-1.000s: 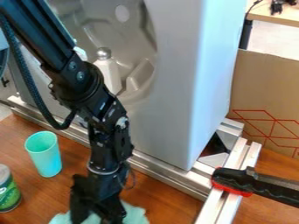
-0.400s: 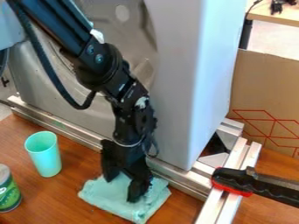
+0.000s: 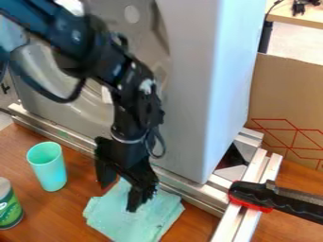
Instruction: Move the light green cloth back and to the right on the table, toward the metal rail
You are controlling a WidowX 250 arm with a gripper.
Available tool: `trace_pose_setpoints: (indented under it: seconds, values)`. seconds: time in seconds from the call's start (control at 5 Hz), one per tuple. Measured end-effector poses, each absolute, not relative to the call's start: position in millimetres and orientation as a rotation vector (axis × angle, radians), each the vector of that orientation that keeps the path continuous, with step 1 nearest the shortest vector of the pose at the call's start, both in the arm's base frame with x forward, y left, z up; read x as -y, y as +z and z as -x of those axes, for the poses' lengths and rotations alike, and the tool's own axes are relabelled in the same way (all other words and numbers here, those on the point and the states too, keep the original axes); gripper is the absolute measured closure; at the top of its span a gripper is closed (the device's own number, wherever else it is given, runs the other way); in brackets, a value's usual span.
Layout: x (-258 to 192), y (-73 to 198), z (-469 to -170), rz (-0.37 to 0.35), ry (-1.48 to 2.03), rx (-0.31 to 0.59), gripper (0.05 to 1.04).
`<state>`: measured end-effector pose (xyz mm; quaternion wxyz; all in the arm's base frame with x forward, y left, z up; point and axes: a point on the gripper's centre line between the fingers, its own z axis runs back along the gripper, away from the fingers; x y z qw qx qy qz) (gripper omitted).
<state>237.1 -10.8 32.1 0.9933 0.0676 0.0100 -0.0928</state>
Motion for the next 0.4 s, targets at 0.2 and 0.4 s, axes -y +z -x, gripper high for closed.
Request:
trace_pose_setpoints:
  seconds: [0.2,0.4]
  values:
    - [11.7,47.3,-232.4,-0.117,-0.207,0.02,0.083]
    - [-0.7,61.5,-224.0,-0.096,-0.219,0.002,0.083]
